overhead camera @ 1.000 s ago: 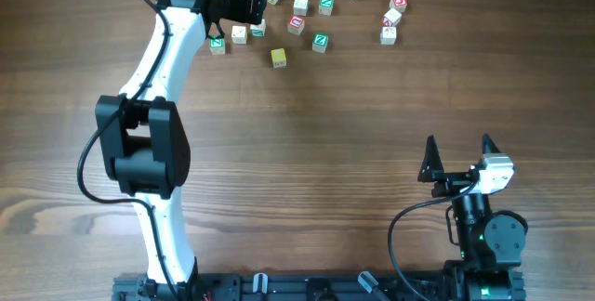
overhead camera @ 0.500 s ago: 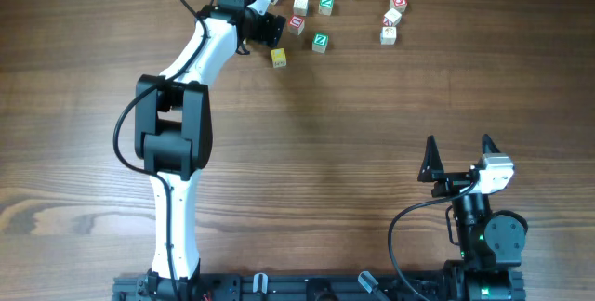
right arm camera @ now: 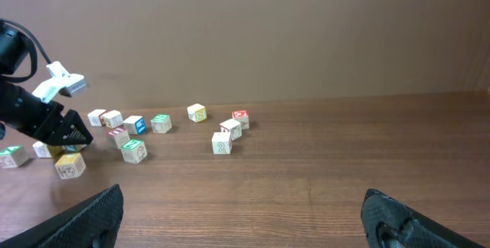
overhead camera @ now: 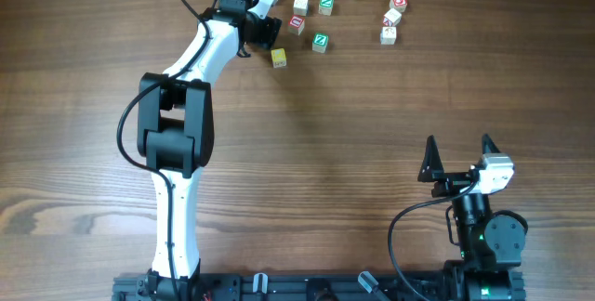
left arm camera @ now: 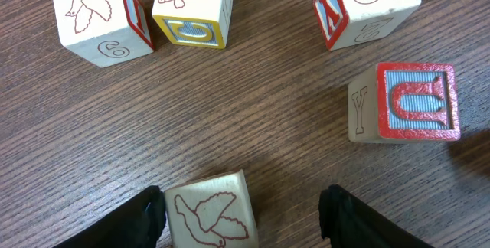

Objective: Form a horizontal line
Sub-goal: 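Lower the left gripper and grasp a white bird-picture block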

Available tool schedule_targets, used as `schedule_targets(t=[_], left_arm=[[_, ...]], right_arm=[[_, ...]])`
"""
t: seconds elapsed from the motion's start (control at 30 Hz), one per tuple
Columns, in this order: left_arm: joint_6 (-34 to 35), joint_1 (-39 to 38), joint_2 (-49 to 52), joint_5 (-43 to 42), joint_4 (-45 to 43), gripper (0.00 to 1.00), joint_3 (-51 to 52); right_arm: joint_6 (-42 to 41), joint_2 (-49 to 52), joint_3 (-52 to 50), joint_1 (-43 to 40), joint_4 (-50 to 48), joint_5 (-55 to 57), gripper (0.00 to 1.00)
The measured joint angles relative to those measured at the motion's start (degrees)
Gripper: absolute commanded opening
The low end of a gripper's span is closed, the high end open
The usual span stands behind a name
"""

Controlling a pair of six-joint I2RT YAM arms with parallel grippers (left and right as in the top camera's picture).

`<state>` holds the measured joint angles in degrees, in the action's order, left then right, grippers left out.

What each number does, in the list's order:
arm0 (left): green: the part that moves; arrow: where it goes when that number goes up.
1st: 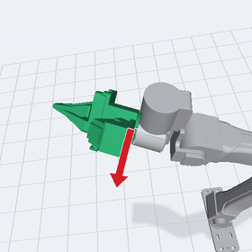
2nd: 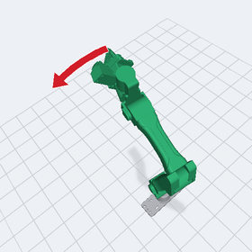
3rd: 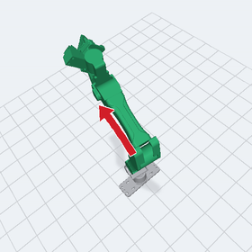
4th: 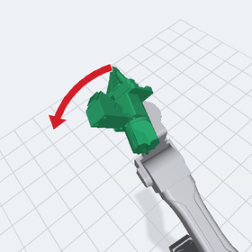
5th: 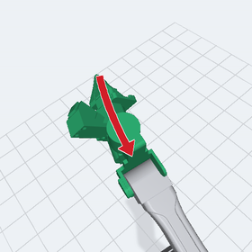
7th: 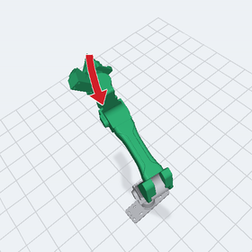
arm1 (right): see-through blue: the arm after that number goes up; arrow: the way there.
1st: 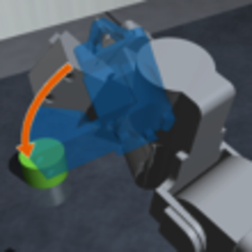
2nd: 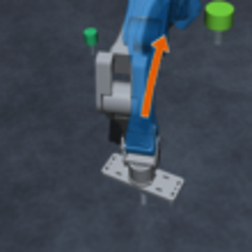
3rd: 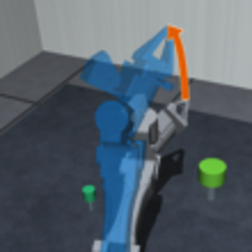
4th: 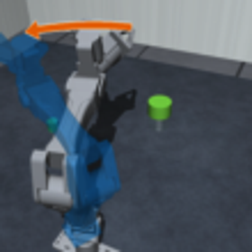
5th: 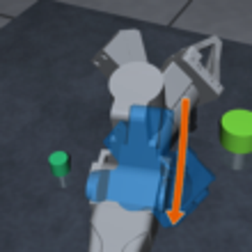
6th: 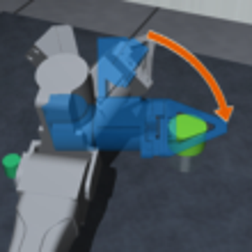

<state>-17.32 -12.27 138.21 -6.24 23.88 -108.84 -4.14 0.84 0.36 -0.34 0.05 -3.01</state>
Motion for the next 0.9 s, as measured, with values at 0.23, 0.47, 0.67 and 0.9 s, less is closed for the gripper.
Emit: schedule_targets(t=[0.23,0.47,0.67,0.9], left_arm=[[0.0,0.0,0.0,0.0,0.0,0.56,0.0],[0.0,0.0,0.0,0.0,0.0,0.48,0.0],[0.0,0.0,0.0,0.4,0.3,0.44,0.0],[-0.1,0.0,0.0,0.9,0.5,0.26,0.0]], right_arm=[[0.0,0.0,0.0,0.0,0.0,0.0,1.00],[0.0,0.0,0.0,0.0,0.0,0.0,1.00],[0.0,0.0,0.0,0.0,0.0,0.0,1.00],[0.0,0.0,0.0,0.0,0.0,0.0,1.00]])
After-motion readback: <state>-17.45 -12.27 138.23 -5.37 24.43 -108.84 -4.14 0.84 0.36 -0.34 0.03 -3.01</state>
